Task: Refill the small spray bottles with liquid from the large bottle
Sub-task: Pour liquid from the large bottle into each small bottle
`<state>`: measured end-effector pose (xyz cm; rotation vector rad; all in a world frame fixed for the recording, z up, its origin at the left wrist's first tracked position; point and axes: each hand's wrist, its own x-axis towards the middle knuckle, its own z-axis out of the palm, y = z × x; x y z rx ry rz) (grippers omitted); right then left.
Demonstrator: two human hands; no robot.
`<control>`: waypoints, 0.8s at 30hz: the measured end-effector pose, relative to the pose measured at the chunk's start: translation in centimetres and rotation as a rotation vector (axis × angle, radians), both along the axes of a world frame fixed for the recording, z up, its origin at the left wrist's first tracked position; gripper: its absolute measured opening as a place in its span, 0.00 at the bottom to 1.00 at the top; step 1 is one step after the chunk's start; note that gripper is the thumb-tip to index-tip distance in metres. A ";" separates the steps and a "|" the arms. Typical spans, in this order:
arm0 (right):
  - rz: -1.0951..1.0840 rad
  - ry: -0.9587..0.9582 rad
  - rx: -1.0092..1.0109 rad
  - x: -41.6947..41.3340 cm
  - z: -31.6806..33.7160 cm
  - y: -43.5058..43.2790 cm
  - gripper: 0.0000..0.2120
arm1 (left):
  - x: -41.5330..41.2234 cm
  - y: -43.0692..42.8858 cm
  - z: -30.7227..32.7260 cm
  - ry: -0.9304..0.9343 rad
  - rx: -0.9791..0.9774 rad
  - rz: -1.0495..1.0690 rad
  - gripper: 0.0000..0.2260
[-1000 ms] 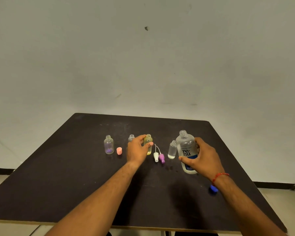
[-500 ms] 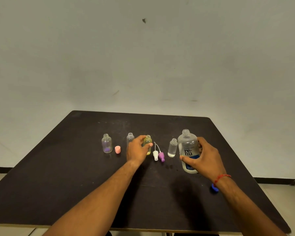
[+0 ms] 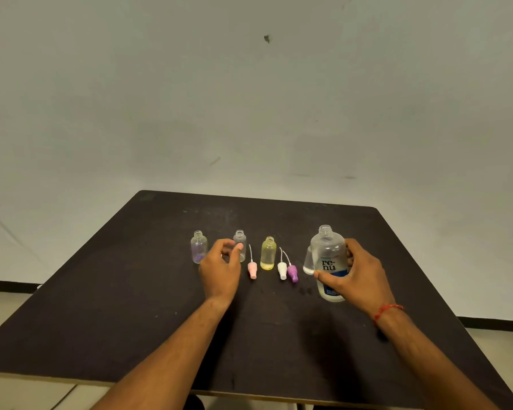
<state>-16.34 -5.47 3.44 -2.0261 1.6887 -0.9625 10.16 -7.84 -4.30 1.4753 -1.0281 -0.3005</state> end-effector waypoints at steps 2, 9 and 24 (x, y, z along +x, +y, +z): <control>0.006 0.001 -0.009 0.3 0.1 0.0 0.31 | 0.5 -0.1 0.0 -0.019 0.022 0.032 0.09; 0.018 0.000 -0.026 0.9 0.4 0.0 0.31 | 0.4 -2.7 0.2 -0.067 0.221 -0.100 0.28; 0.066 0.070 -0.071 2.0 1.3 -0.6 0.37 | 0.6 -2.3 3.1 -0.124 0.091 -0.139 0.16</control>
